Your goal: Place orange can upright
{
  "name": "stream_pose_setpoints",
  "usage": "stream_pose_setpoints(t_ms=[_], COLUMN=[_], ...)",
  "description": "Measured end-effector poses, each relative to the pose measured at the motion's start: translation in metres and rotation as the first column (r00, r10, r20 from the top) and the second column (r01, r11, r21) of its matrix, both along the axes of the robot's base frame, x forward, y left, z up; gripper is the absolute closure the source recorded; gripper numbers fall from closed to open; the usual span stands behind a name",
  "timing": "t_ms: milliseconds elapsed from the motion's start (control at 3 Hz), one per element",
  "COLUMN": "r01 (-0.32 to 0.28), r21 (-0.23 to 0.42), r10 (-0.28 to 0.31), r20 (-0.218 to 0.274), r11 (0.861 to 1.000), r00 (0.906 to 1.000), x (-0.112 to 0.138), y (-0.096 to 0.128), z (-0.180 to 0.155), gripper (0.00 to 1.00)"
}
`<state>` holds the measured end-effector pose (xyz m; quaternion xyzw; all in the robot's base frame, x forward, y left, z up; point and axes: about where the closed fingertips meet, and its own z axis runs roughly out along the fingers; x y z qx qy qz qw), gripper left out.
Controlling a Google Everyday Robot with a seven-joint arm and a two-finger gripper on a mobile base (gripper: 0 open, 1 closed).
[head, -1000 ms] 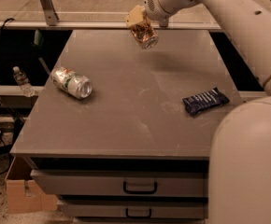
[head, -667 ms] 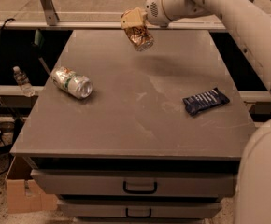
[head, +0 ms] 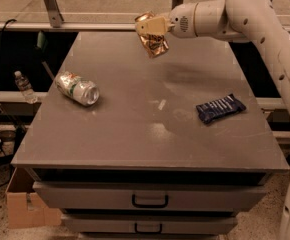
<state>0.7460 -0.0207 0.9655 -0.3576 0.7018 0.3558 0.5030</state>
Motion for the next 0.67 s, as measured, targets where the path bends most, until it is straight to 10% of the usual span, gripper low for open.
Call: stream_pose_setpoints(t_ms=[667], r01=[-0.040], r21=[-0.022], r10=[0.041], r20=[0.078], r11=[0.999], r00=[0.9961], x=[-0.0026], y=[0.0069], z=[0.0015], gripper=[1.00])
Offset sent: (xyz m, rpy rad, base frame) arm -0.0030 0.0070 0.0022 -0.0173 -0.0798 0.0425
